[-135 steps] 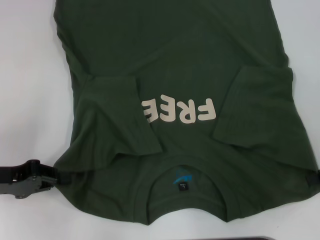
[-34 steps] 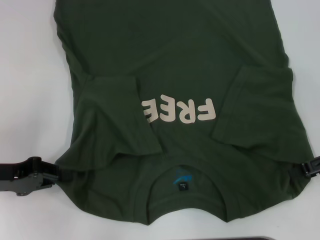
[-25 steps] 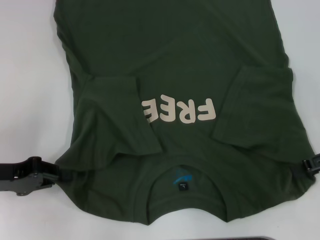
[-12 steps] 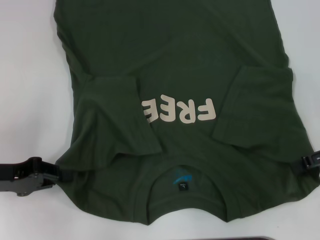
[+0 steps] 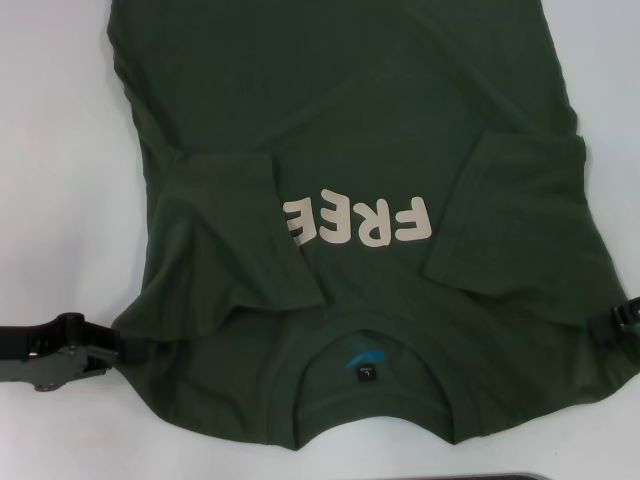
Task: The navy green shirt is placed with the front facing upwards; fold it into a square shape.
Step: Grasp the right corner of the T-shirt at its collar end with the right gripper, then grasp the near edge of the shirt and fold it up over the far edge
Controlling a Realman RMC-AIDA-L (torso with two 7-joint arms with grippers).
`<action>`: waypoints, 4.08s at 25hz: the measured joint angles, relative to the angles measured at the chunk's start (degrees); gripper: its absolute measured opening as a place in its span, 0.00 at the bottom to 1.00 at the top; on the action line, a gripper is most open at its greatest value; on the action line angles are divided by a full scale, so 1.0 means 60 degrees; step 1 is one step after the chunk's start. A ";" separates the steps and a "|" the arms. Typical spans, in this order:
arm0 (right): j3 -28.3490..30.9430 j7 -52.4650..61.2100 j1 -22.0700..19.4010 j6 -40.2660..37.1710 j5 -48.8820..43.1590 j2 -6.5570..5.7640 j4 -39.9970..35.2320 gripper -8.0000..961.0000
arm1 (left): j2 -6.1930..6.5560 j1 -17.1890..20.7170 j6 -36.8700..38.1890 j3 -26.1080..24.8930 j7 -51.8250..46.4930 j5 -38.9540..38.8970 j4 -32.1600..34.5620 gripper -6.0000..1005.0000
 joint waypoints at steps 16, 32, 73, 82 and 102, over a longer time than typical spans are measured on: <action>-0.0337 0.0094 0.0053 0.0015 -0.0080 0.0019 0.0004 0.23 | 0.0000 -0.0086 0.0002 -0.0016 -0.0016 0.0012 0.0000 0.04; -0.0643 0.0354 0.0001 -0.0252 -0.0680 -0.0251 -0.0265 0.02 | 0.0238 -0.0102 0.0692 0.0485 -0.0134 0.0032 -0.0003 0.04; -0.0448 0.0647 0.1979 0.0189 0.1309 -0.0201 -0.0624 0.02 | 0.0677 -0.3305 -0.0872 0.0523 -0.0783 -0.0308 0.0775 0.04; -0.0416 0.1328 0.2380 0.1582 0.1623 -0.0364 -0.0732 0.02 | 0.0564 -0.4283 -0.3129 0.0611 -0.1352 -0.0654 0.0786 0.04; -0.0524 0.1341 0.2125 0.5111 0.2857 -0.0010 -0.0622 0.02 | 0.0289 -0.4537 -0.6527 0.0996 -0.1717 -0.0696 0.0938 0.04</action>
